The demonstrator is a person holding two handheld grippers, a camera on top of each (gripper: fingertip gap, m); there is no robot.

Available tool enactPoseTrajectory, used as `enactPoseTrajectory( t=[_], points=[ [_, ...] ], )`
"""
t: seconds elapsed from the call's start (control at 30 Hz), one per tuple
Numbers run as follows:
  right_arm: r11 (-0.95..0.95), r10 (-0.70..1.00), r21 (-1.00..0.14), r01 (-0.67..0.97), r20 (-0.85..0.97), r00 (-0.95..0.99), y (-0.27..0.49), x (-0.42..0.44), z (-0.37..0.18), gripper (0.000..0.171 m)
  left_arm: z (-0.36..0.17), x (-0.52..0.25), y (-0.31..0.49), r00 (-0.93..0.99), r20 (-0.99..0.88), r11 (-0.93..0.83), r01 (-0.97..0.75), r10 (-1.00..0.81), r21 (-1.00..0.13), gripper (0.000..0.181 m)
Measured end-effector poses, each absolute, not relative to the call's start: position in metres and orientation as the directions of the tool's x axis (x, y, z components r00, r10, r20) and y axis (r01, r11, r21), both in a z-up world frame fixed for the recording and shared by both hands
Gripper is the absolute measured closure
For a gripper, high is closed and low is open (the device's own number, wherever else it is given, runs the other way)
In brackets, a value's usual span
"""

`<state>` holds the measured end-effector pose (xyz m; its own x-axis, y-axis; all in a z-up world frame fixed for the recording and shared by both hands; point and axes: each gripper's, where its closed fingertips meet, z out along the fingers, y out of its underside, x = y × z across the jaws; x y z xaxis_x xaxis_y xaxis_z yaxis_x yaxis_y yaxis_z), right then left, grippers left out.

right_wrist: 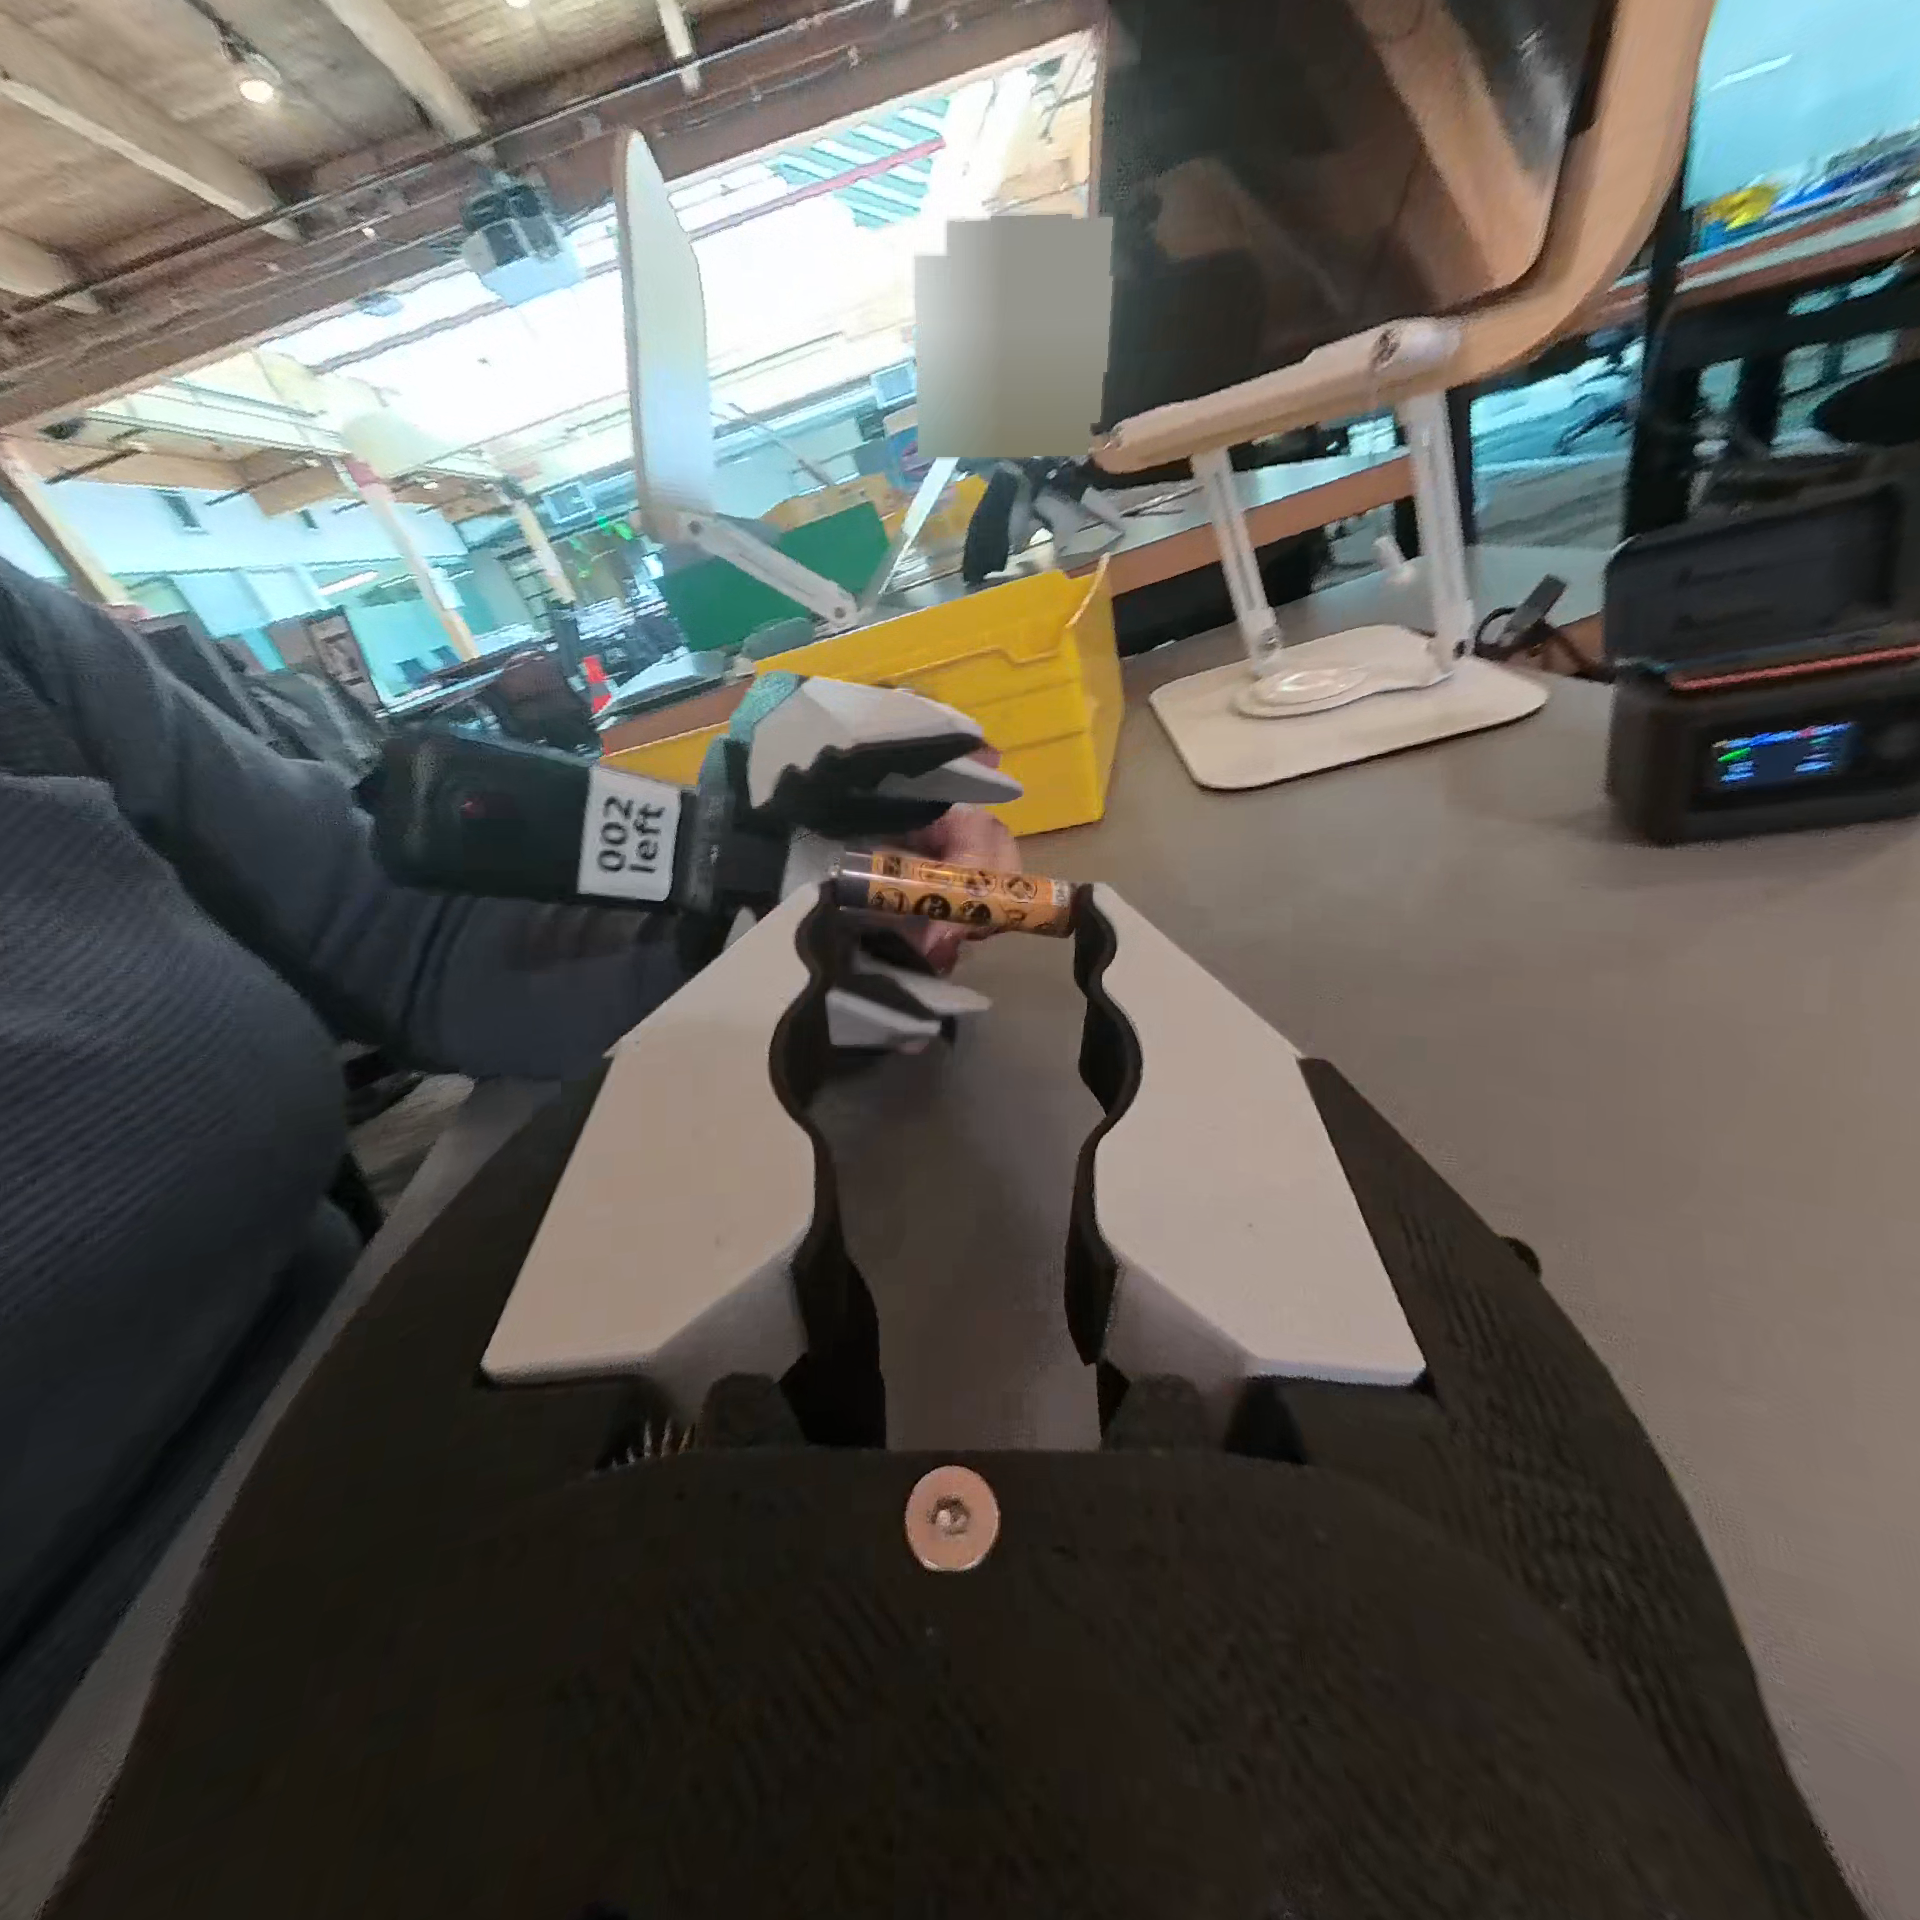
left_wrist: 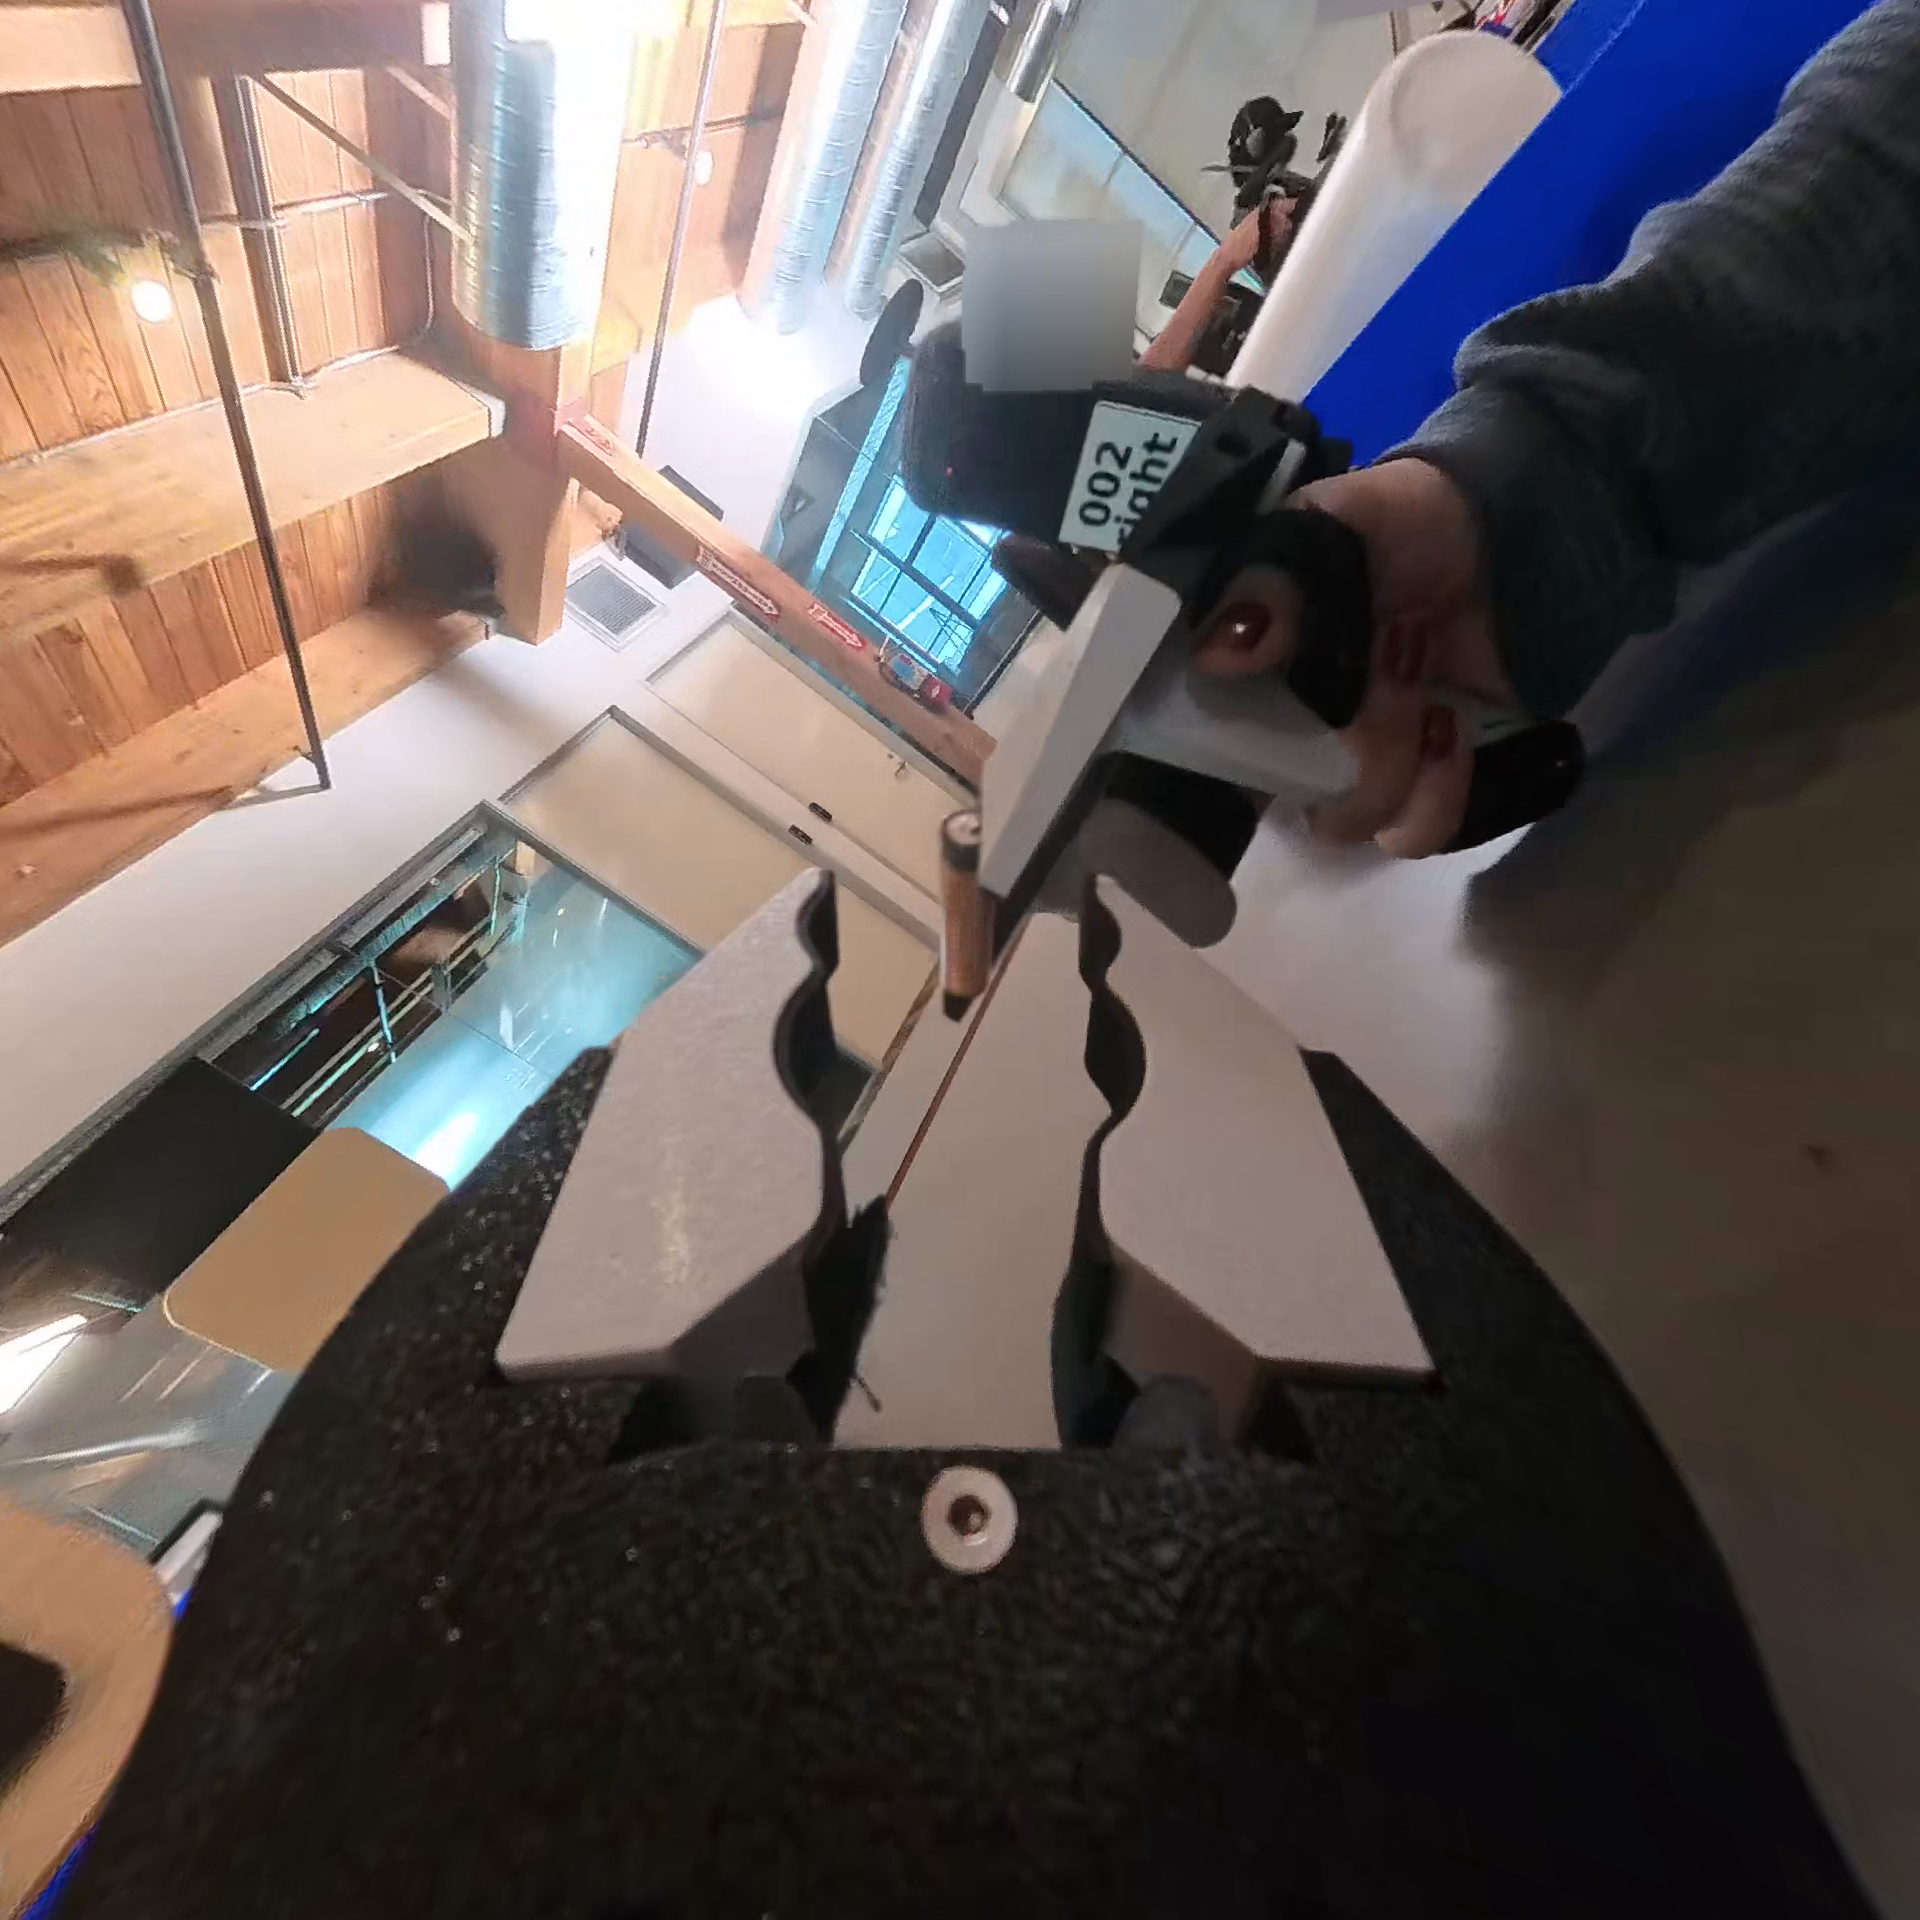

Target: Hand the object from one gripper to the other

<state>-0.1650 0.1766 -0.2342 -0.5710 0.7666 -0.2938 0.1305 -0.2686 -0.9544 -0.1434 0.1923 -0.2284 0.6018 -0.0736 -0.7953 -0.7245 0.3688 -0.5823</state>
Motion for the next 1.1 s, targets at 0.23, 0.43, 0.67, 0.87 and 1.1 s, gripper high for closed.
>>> enactPoseTrajectory(
  t=[0.23,0.43,0.67,0.87,1.1],
  points=[
    [-0.260,0.703,-0.945,0.197,-0.325,-0.632,0.159,-0.163,-0.243,0.127,-0.238,-0.139,0.189,0.552,-0.826,0.371,-0.747,-0.117,-0.552,0.173],
    [-0.139,0.871,-0.980,-0.142,-0.053,-0.488,0.179,-0.168,-0.213,0.115,-0.218,-0.153,0.184,0.846,-0.357,0.302,-0.247,-0.396,-0.921,0.173],
    [0.462,0.881,-0.803,-0.377,0.463,0.095,0.205,-0.155,-0.184,0.108,-0.195,-0.163,0.171,0.533,0.306,0.031,0.532,-0.789,-0.846,0.173],
    [0.727,0.661,-0.616,-0.305,0.748,0.065,0.154,-0.166,-0.205,0.120,-0.189,-0.172,0.171,0.426,0.389,-0.010,0.664,-0.816,-0.748,0.174],
    [0.847,0.532,-0.515,-0.133,0.822,0.204,0.157,-0.183,-0.214,0.146,-0.183,-0.184,0.174,0.337,0.452,-0.019,0.784,-0.826,-0.620,0.174]
  ],
)
